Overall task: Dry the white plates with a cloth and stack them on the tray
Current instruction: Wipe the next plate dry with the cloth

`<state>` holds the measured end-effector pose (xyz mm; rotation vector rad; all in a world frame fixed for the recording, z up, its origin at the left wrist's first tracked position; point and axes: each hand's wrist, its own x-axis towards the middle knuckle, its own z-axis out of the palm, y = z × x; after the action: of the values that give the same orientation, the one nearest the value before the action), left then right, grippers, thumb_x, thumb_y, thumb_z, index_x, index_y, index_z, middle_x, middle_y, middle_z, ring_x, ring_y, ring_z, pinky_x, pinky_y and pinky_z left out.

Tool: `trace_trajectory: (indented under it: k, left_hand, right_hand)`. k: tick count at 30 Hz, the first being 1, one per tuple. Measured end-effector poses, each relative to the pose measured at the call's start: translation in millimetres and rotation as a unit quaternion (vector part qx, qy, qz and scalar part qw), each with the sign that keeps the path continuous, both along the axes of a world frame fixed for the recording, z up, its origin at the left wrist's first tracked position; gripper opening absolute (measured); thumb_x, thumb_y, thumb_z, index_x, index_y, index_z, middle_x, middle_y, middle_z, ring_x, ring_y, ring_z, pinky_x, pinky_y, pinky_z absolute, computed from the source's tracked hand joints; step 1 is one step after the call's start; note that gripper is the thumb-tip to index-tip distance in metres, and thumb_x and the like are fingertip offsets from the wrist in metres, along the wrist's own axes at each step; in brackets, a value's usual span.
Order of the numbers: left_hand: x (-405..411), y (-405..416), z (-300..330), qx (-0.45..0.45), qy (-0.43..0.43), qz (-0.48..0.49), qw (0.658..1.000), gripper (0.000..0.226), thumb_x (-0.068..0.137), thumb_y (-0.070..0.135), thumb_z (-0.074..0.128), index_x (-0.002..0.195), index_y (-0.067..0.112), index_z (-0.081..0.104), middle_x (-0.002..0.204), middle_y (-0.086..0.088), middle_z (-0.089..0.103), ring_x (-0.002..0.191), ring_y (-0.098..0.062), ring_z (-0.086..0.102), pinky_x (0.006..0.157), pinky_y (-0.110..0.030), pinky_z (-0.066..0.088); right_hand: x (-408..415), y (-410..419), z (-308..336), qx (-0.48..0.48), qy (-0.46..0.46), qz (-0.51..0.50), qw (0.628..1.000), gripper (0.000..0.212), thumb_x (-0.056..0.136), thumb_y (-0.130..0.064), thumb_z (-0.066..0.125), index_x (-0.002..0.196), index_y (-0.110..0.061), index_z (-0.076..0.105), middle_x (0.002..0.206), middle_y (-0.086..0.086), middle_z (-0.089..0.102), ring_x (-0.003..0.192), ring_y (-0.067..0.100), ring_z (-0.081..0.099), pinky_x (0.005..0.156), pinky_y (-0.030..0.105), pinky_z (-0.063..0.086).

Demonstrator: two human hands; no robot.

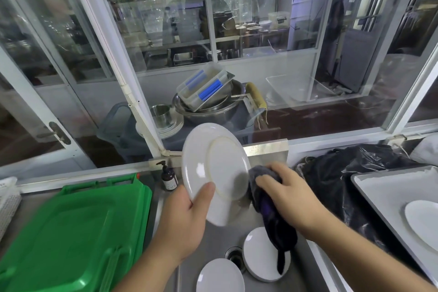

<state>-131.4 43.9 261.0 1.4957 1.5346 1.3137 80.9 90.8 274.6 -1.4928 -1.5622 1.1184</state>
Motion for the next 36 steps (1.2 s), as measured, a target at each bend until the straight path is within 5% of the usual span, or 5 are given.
trace_trajectory:
  k: [3,9,15,25,36]
  left_hand:
    - [-4.5,1.0,-3.4,0.010,0.124,-0.002,0.992,0.066,0.087,0.073,0.047,0.081,0.010,0.065,0.072,-0.010,0.068,0.067,-0.025,0.065,0.065,-0.051,0.053]
    - [-3.5,8.2,-7.2,0.032,0.342,-0.069,0.937,0.063,0.094,0.067,0.035,0.068,0.011,0.045,0.048,0.006,0.035,0.044,-0.019,0.042,0.048,-0.038,0.031]
    - [3.4,8.3,-3.8,0.135,0.491,-0.128,0.851,0.041,0.099,0.035,0.054,0.140,0.027,0.053,0.094,0.004,0.075,0.077,-0.024,0.071,0.055,-0.035,0.051]
    - [4.9,16.9,-21.2,0.225,0.617,-0.147,0.739,0.077,0.069,0.022,0.085,0.141,0.016,0.058,0.131,-0.001,0.072,0.105,-0.010,0.075,0.060,-0.029,0.062]
    - [37.8,4.4,-15.2,0.130,0.490,-0.144,0.850,0.062,0.097,0.069,0.042,0.147,0.035,0.056,0.151,0.015,0.056,0.138,-0.005,0.051,0.109,-0.030,0.047]
  right_hand:
    - [-4.4,4.6,13.3,-0.079,0.204,-0.046,0.975,0.010,0.097,-0.020,0.064,0.097,-0.023,0.073,0.100,0.017,0.073,0.085,0.028,0.068,0.084,0.048,0.057]
    - [-5.9,9.8,26.3,-0.154,0.314,-0.071,0.934,0.020,0.102,-0.011,0.059,0.114,-0.015,0.074,0.114,0.029,0.071,0.088,0.041,0.068,0.098,0.072,0.050]
    - [-1.4,6.5,22.5,-0.238,0.359,-0.061,0.900,0.057,0.099,-0.052,0.057,0.120,-0.001,0.071,0.117,0.027,0.073,0.101,0.044,0.072,0.092,0.061,0.059]
    - [10.6,2.0,-1.8,-0.263,0.439,-0.035,0.858,0.072,0.080,-0.058,0.067,0.127,-0.003,0.070,0.118,0.026,0.074,0.102,0.039,0.075,0.079,0.048,0.063]
    - [43.5,6.7,-29.9,-0.238,0.529,0.009,0.815,0.098,0.047,-0.058,0.097,0.127,-0.006,0.073,0.134,0.029,0.066,0.114,0.042,0.069,0.092,0.051,0.059]
